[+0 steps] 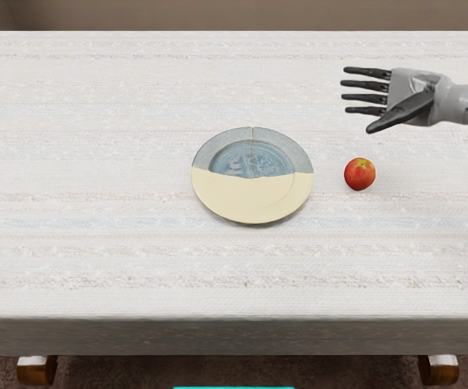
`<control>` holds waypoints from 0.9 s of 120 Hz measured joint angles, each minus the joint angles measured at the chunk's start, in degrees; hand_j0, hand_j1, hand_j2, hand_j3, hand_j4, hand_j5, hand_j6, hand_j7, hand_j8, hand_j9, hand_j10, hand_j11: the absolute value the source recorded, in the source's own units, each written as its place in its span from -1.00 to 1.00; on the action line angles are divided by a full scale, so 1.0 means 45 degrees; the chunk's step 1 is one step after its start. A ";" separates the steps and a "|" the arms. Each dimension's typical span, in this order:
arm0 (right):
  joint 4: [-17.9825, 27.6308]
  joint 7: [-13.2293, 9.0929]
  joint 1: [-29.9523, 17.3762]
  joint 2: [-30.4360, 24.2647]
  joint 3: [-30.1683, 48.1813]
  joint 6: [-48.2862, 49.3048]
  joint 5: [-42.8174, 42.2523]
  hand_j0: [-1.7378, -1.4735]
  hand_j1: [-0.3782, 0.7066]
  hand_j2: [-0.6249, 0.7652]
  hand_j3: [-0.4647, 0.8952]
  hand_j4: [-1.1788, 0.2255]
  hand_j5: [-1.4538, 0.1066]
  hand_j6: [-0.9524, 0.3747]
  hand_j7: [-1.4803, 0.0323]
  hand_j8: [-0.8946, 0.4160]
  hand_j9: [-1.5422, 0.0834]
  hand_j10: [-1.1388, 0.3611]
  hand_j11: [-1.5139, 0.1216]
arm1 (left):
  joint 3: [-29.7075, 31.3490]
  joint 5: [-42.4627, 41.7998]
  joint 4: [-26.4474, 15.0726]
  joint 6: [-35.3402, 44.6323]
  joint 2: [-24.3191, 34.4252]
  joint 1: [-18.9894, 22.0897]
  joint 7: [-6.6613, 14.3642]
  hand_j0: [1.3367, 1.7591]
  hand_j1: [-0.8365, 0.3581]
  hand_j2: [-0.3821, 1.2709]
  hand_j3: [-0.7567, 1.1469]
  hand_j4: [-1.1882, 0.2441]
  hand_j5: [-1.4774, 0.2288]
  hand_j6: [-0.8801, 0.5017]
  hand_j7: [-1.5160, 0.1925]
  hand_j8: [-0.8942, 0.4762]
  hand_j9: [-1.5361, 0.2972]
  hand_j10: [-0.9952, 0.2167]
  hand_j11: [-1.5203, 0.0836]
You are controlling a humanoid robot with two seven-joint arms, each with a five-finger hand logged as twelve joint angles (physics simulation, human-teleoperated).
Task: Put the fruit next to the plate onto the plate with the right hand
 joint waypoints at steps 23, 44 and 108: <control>0.0039 0.0024 0.0138 -0.0089 0.0086 0.0000 0.0032 -0.40 -0.85 -0.11 -0.32 0.62 0.79 0.37 0.88 0.30 0.83 0.46 0.78 | 0.0000 0.0000 0.0001 0.0000 0.0000 0.0000 0.0000 0.52 0.52 -0.48 -0.21 0.33 0.38 -0.06 0.42 -0.04 0.34 0.26 0.52; 0.1834 0.0329 0.0264 -0.1443 0.0453 0.0000 -0.0616 -0.40 -0.85 -0.11 -0.32 0.62 0.79 0.37 0.88 0.30 0.83 0.46 0.78 | 0.0000 0.0000 0.0000 0.0000 0.0000 0.0000 0.0000 0.52 0.52 -0.48 -0.21 0.33 0.38 -0.06 0.42 -0.04 0.34 0.26 0.52; 0.9898 -0.2256 0.0972 -0.4271 0.0057 -0.8792 -0.5365 -0.40 -0.85 -0.11 -0.32 0.61 0.79 0.36 0.88 0.29 0.82 0.46 0.78 | 0.0000 0.0000 -0.0001 0.0000 0.0000 0.0000 0.0000 0.52 0.52 -0.48 -0.21 0.33 0.38 -0.06 0.42 -0.04 0.34 0.26 0.52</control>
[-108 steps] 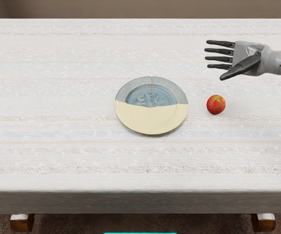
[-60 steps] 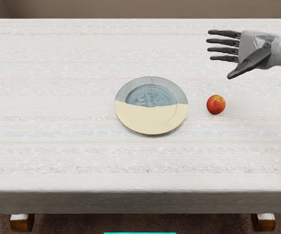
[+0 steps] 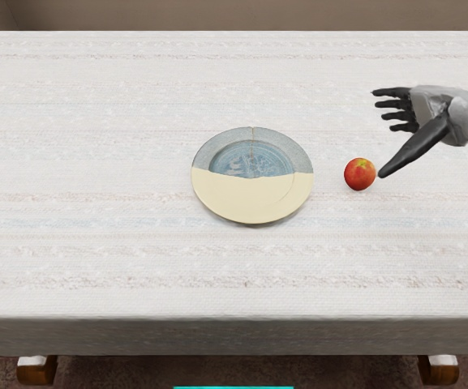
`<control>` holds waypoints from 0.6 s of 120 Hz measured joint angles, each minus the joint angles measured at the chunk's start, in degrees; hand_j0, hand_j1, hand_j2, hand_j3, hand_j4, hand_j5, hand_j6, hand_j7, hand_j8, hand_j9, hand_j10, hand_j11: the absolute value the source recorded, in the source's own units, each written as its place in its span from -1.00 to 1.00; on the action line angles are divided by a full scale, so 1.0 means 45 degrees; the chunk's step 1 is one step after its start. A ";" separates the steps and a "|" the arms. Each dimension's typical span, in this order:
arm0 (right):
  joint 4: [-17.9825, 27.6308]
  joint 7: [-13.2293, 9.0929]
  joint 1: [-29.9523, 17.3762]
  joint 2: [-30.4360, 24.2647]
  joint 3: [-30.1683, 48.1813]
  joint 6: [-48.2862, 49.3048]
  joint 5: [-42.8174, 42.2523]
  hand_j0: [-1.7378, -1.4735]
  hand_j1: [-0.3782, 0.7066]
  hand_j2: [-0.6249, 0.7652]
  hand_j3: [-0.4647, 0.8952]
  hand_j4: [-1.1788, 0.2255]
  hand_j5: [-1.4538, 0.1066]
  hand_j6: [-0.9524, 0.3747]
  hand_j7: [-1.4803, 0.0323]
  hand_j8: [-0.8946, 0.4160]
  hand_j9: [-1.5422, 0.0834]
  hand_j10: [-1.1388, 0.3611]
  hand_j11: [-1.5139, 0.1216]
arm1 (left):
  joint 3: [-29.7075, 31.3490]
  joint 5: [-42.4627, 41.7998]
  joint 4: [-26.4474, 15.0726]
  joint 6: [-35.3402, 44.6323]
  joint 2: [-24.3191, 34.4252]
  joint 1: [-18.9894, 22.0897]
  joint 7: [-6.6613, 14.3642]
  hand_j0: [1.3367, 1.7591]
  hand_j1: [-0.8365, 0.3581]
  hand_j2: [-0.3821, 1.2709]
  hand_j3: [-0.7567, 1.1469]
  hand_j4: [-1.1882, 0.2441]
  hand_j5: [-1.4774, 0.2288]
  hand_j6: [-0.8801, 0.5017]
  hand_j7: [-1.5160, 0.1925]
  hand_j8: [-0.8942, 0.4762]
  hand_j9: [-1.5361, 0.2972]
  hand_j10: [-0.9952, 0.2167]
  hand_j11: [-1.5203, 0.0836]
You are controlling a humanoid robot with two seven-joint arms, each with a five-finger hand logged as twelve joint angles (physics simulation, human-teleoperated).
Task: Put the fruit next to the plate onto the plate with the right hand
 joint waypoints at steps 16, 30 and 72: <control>0.0282 -0.0708 0.0532 0.0581 -0.0653 -0.1512 -0.0315 -0.40 -0.85 -0.11 -0.32 0.61 0.79 0.36 0.88 0.29 0.82 0.46 0.78 | 0.0000 0.0000 0.0000 0.0000 0.0000 0.0000 0.0000 0.52 0.52 -0.48 -0.21 0.33 0.38 -0.06 0.42 -0.04 0.34 0.26 0.52; 0.0355 -0.1214 0.1411 0.1344 -0.1880 -0.3077 -0.0399 -0.40 -0.85 -0.11 -0.32 0.61 0.79 0.36 0.88 0.29 0.82 0.46 0.78 | 0.0001 0.0000 0.0000 0.0000 0.0000 0.0000 0.0000 0.52 0.52 -0.48 -0.21 0.33 0.38 -0.06 0.42 -0.04 0.34 0.26 0.52; -0.0692 -0.1879 0.2489 0.3729 -0.4458 -0.6570 -0.0463 -0.40 -0.85 -0.11 -0.32 0.61 0.79 0.36 0.88 0.29 0.82 0.46 0.78 | 0.0001 -0.0001 0.0000 0.0000 0.0000 0.0000 0.0001 0.52 0.52 -0.48 -0.21 0.33 0.38 -0.06 0.42 -0.04 0.34 0.26 0.52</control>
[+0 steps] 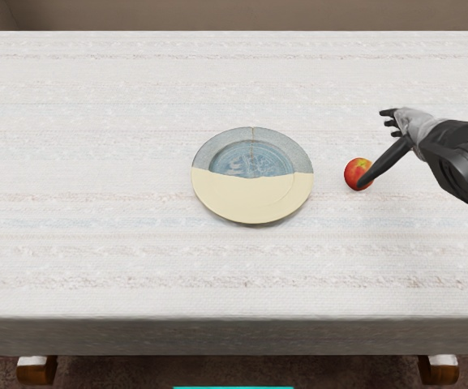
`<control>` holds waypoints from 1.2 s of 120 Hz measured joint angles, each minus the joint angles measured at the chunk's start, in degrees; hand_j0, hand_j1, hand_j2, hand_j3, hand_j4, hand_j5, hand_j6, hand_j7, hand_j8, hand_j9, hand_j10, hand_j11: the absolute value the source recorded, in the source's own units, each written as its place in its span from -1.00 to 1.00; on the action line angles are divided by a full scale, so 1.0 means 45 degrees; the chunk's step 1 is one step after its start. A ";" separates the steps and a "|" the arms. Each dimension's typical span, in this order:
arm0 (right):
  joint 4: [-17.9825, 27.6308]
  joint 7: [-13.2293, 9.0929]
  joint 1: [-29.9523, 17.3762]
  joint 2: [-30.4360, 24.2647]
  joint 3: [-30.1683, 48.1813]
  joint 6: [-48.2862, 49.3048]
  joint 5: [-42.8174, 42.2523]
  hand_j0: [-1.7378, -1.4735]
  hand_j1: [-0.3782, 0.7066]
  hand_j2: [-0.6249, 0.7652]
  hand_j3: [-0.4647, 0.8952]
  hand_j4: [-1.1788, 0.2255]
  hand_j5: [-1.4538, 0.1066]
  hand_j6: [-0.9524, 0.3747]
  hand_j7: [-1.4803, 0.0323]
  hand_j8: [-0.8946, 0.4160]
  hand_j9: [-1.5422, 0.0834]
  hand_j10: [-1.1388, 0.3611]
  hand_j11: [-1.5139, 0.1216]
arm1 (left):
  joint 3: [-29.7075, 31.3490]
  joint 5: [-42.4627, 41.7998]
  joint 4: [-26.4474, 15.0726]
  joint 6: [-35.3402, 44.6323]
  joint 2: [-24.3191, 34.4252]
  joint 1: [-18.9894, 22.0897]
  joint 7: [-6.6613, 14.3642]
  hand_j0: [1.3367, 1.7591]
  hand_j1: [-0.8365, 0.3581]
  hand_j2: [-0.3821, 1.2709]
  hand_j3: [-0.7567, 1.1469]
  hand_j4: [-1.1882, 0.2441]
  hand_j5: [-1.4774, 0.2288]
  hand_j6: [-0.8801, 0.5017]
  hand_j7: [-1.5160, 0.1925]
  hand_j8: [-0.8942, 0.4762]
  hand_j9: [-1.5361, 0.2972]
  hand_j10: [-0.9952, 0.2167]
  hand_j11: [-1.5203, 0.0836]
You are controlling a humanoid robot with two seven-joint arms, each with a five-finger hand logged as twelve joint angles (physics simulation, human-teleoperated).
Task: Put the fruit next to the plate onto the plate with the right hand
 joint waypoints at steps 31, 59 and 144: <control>-0.1476 -0.0097 -0.0008 0.1107 -0.0776 -0.0182 0.0068 -0.40 -0.85 -0.11 -0.32 0.61 0.79 0.36 0.88 0.29 0.82 0.46 0.78 | 0.0000 0.0000 0.0001 0.0000 0.0000 0.0000 0.0000 0.52 0.52 -0.48 -0.21 0.33 0.38 -0.06 0.42 -0.04 0.34 0.26 0.52; -0.3038 -0.0307 -0.0043 0.2528 -0.1316 -0.0197 0.0364 -0.40 -0.85 -0.11 -0.32 0.61 0.79 0.36 0.88 0.29 0.82 0.46 0.78 | 0.0000 0.0000 0.0001 0.0000 0.0000 0.0000 0.0000 0.52 0.52 -0.48 -0.21 0.33 0.38 -0.06 0.42 -0.04 0.34 0.26 0.52; -0.5710 -0.0339 -0.0069 0.4963 -0.3026 -0.0197 0.1306 -0.40 -0.69 -0.13 -0.32 0.51 0.67 0.26 0.76 0.19 0.71 0.36 0.67 | 0.0000 0.0000 0.0000 0.0000 0.0000 0.0000 0.0000 0.52 0.52 -0.48 -0.21 0.33 0.38 -0.06 0.42 -0.04 0.34 0.26 0.52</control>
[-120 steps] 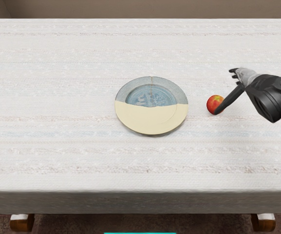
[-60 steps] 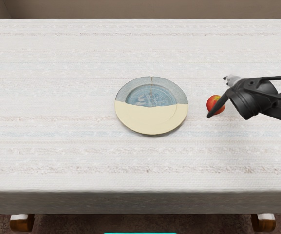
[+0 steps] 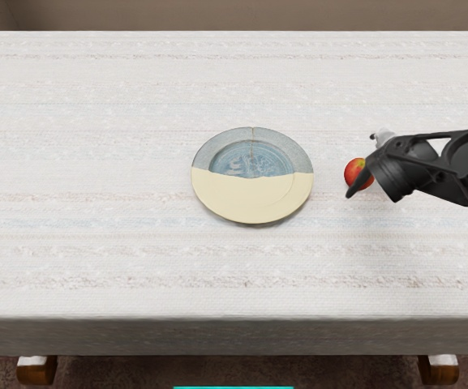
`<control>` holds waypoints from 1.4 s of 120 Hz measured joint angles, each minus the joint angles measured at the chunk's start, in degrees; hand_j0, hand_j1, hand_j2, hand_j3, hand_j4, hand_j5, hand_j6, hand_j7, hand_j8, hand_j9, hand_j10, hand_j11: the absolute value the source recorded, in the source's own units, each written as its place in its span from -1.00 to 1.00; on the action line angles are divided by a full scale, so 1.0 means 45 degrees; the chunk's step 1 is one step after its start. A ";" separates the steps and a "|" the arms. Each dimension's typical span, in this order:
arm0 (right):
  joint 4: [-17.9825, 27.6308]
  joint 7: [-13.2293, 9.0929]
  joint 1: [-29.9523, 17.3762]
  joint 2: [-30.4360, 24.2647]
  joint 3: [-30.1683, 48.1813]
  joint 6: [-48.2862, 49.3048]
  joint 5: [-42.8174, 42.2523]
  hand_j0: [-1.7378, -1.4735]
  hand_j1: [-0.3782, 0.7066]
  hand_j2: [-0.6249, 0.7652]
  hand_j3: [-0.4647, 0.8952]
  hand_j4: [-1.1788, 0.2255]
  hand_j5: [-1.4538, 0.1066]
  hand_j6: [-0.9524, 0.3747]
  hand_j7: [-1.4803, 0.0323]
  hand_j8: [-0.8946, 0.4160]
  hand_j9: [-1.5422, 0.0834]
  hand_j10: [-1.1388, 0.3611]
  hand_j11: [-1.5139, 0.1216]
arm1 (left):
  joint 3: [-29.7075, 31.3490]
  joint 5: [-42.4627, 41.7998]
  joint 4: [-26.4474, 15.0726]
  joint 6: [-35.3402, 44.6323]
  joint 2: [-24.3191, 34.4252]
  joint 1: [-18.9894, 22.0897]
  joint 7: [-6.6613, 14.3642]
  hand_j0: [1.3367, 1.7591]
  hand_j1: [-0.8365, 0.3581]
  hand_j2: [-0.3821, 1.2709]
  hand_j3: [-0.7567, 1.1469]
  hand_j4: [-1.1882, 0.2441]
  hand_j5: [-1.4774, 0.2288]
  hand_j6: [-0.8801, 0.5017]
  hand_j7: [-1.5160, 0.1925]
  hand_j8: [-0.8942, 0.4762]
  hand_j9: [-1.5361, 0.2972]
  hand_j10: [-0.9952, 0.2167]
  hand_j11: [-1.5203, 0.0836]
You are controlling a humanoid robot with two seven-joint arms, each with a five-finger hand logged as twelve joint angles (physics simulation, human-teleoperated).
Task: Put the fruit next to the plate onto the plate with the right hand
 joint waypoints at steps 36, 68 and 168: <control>-0.1010 0.0018 -0.0356 0.0552 -0.0213 0.0000 -0.0105 -0.40 -0.50 -0.16 -0.32 0.39 0.53 0.13 0.61 0.06 0.58 0.25 0.53 | 0.0000 0.0000 0.0000 0.0000 0.0000 0.0000 0.0000 0.52 0.52 -0.48 -0.21 0.33 0.38 -0.06 0.42 -0.04 0.34 0.26 0.52; -0.1825 0.0028 -0.0653 0.0964 -0.0218 -0.0001 -0.0130 -0.40 -0.28 0.07 -0.32 0.30 0.42 0.04 0.51 -0.04 0.47 0.17 0.43 | -0.0001 0.0000 0.0000 0.0000 0.0000 0.0000 0.0000 0.52 0.52 -0.48 -0.21 0.33 0.38 -0.06 0.42 -0.04 0.34 0.26 0.52; -0.2420 0.0043 -0.0670 0.1430 -0.0229 0.0007 -0.0103 -0.39 0.15 0.06 -0.32 -0.10 -0.06 -0.21 0.02 -0.42 0.01 -0.20 -0.03 | 0.0000 0.0000 0.0000 0.0000 0.0000 0.0000 0.0000 0.52 0.52 -0.48 -0.21 0.33 0.38 -0.06 0.42 -0.04 0.34 0.26 0.52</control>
